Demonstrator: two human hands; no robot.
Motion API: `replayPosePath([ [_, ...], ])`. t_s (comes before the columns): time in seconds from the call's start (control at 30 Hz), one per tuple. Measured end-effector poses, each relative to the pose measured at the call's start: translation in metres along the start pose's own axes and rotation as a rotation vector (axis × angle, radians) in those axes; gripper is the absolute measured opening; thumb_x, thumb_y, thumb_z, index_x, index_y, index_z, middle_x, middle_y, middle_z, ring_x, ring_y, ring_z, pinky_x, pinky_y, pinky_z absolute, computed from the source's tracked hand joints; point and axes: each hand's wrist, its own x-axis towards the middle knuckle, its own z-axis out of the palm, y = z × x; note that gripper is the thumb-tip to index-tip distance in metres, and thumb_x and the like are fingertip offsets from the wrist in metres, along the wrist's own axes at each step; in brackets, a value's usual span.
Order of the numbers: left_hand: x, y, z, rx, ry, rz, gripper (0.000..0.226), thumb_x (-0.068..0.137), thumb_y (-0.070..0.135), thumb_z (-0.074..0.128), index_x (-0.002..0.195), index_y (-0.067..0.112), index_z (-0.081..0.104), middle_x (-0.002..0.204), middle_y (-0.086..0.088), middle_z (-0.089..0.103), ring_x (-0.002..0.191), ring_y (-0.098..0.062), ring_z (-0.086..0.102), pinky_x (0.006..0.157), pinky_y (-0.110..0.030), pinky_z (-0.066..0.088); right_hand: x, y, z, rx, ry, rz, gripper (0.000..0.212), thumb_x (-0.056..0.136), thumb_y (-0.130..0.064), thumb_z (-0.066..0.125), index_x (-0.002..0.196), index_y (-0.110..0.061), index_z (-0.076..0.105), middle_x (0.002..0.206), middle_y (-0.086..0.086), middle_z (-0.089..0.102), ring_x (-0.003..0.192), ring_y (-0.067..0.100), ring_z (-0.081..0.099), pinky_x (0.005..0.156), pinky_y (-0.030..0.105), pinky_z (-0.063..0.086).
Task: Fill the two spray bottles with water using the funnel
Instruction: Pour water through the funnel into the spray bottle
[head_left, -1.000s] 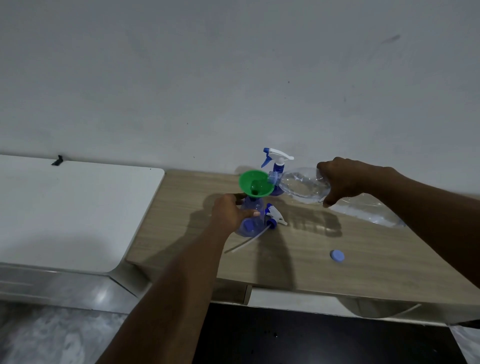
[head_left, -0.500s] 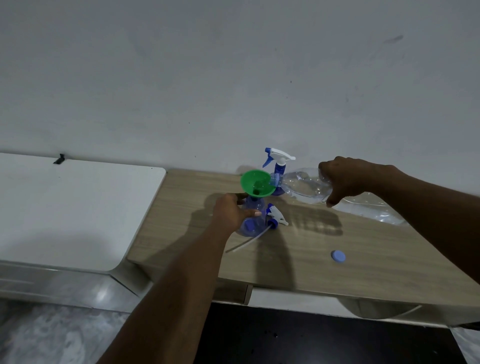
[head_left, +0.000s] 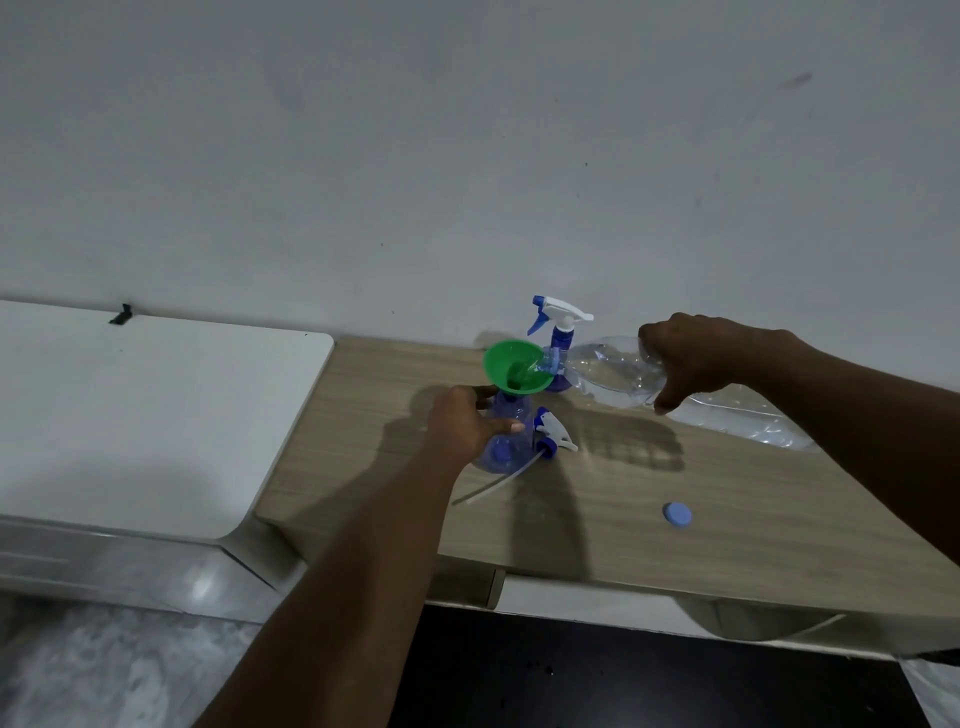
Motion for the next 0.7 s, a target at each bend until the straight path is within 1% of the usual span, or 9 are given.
replayPosePath([
  [0.1,-0.0002,0.0005,-0.0003,0.013,0.004,0.006,0.077,0.063,0.037,0.093,0.131,0.015,0.064,0.115,-0.002,0.073,0.096,-0.013,0.065,0.086,-0.024,0.048,-0.0002,0.0008,0.0000,-0.003,0.002,0.005,0.072,0.064,-0.050,0.086,0.117,-0.017,0.050,0.096,-0.002,0.048,0.091,0.022,0.052,0.067,0.031,0.041],
  [0.27,-0.0012,0.0011,-0.0009,0.014,0.005,0.011,0.078,0.064,0.037,0.093,0.132,0.014,0.062,0.117,-0.004,0.072,0.093,-0.009,0.061,0.083,-0.022,0.045,0.0015,0.0031,0.0014,0.001,0.005,-0.009,0.070,0.064,-0.051,0.086,0.115,-0.018,0.051,0.098,-0.002,0.051,0.093,0.022,0.053,0.068,0.032,0.043],
  [0.47,-0.0005,0.0013,-0.0002,0.012,-0.005,0.000,0.078,0.064,0.037,0.092,0.133,0.014,0.062,0.118,-0.003,0.072,0.095,-0.009,0.061,0.084,-0.022,0.045,0.0016,0.0027,0.0017,-0.013,0.008,-0.011,0.069,0.065,-0.051,0.086,0.114,-0.018,0.050,0.096,-0.002,0.050,0.093,0.022,0.053,0.067,0.031,0.042],
  [0.7,-0.0017,0.0025,-0.0006,-0.001,0.009,-0.003,0.078,0.062,0.036,0.094,0.131,0.013,0.064,0.115,-0.003,0.073,0.093,-0.010,0.063,0.084,-0.023,0.047,0.0037,0.0047,0.0084,0.037,0.037,-0.020,0.067,0.061,-0.051,0.087,0.105,-0.022,0.046,0.093,-0.004,0.051,0.091,0.021,0.053,0.067,0.032,0.044],
])
